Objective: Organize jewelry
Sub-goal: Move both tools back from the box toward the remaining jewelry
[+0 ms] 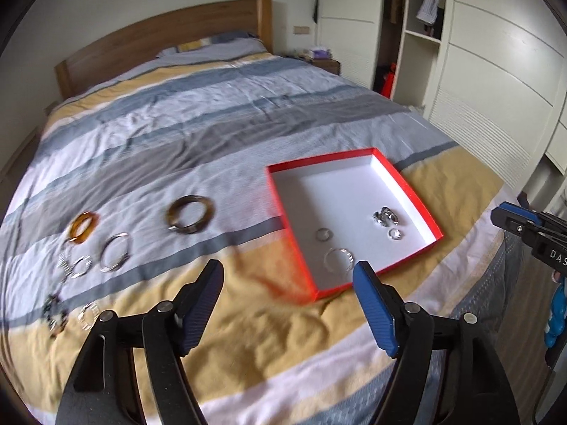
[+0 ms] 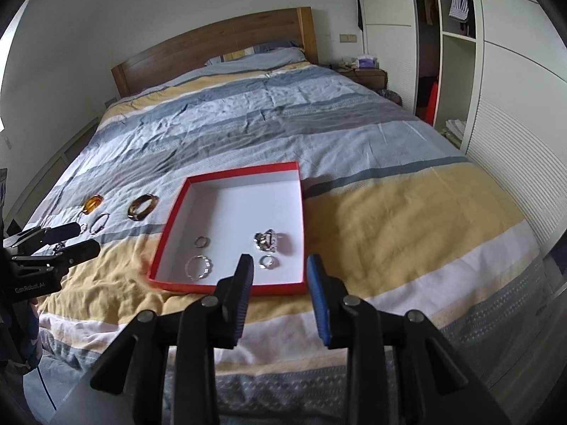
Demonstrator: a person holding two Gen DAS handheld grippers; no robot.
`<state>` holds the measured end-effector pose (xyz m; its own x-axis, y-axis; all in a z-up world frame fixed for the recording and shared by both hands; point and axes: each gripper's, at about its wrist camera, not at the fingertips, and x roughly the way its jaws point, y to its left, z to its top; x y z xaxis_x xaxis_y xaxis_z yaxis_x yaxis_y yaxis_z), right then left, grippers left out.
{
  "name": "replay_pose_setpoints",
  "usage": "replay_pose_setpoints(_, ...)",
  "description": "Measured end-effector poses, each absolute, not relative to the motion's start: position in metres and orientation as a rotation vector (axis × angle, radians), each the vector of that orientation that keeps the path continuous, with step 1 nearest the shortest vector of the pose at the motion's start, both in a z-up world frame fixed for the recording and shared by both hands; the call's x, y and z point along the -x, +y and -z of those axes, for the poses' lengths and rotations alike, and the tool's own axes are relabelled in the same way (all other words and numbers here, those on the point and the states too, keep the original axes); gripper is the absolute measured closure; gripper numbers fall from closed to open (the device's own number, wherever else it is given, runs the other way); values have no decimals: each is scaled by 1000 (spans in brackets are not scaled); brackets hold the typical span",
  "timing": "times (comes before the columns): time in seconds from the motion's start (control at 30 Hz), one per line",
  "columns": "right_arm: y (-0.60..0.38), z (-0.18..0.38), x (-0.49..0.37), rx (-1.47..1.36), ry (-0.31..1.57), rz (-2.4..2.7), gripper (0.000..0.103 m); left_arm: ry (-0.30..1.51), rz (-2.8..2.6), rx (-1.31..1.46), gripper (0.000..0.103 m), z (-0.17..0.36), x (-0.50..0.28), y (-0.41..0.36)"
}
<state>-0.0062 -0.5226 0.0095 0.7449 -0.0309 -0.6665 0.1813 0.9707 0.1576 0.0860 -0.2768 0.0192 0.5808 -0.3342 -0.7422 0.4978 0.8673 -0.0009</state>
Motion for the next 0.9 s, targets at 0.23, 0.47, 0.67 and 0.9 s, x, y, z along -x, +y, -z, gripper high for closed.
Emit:
replay_pose_setpoints(0.23, -479, -46, 40, -194, 643, 81, 68, 735, 403, -178, 20, -52, -46, -219)
replay_pose_setpoints(0.47, -443, -74, 65, -187, 575, 34, 67, 678, 300, -97, 19, -74, -15, -155)
replay_pose_setpoints(0.67, -418, -86, 73, -192, 545, -6, 67, 659, 215, -37, 16, -79, 3, -104)
replay_pose_setpoints(0.9, -388, -93, 74, -151, 541, -51, 66, 642, 128, 5, 13, -81, 14, -52)
